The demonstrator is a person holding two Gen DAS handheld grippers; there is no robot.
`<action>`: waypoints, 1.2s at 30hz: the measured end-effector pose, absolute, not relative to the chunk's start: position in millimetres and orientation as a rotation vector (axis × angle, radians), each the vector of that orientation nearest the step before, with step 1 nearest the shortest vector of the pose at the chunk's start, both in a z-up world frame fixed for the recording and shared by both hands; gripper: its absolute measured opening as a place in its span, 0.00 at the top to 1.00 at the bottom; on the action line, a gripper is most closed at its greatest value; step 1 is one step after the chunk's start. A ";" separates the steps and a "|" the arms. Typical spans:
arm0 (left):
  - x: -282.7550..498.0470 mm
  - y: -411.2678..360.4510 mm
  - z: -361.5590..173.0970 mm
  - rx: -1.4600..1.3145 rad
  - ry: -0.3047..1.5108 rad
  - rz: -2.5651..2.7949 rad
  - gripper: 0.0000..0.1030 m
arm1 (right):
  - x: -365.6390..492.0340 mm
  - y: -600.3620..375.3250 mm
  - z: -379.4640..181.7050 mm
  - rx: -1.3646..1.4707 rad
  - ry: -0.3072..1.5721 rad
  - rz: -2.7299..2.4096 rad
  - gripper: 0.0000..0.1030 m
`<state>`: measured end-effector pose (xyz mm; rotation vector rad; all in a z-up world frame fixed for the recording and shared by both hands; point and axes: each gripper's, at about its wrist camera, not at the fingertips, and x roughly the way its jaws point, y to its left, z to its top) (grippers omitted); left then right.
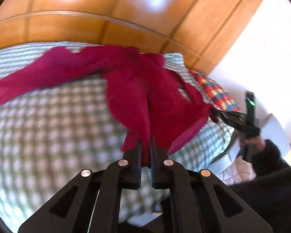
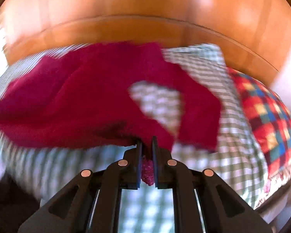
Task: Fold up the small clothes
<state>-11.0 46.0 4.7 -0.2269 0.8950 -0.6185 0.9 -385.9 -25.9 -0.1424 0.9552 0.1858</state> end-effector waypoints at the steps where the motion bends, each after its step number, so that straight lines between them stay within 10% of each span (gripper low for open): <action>1: -20.2 57.6 2.4 -0.221 0.904 -0.597 0.95 | -8.6 -375.0 -28.7 -0.150 0.974 0.239 0.92; 8: -68.6 99.8 -42.8 -0.363 0.991 -0.505 0.94 | -73.3 -323.8 -65.8 -0.379 1.126 0.421 0.93; 11: -64.0 123.5 -47.7 -0.474 0.954 -0.434 0.64 | -74.1 -348.8 -65.1 -0.348 1.187 0.406 0.92; 15: -37.2 143.7 -53.6 -0.539 0.933 -0.354 0.58 | -68.8 -364.9 -43.0 -0.282 1.128 0.381 0.27; 19: -5.1 166.5 -65.1 -0.694 0.896 -0.357 0.50 | -39.0 -387.1 -28.1 -0.077 1.056 0.316 0.25; 23: 26.9 161.9 -79.3 -0.731 0.909 -0.370 0.49 | 12.4 -393.6 -59.3 0.075 1.118 0.198 0.26; 28: 53.5 104.8 -88.2 -0.674 0.990 -0.503 0.52 | 39.3 -367.0 -93.6 0.034 1.171 0.169 0.52; 31: 47.2 60.5 -74.0 -0.536 0.991 -0.601 0.66 | 34.0 -355.8 -83.5 -0.046 1.137 0.190 0.88; 36: 34.7 47.1 -57.6 -0.393 0.978 -0.585 0.58 | 25.9 -403.7 -79.2 -0.097 1.118 0.015 0.90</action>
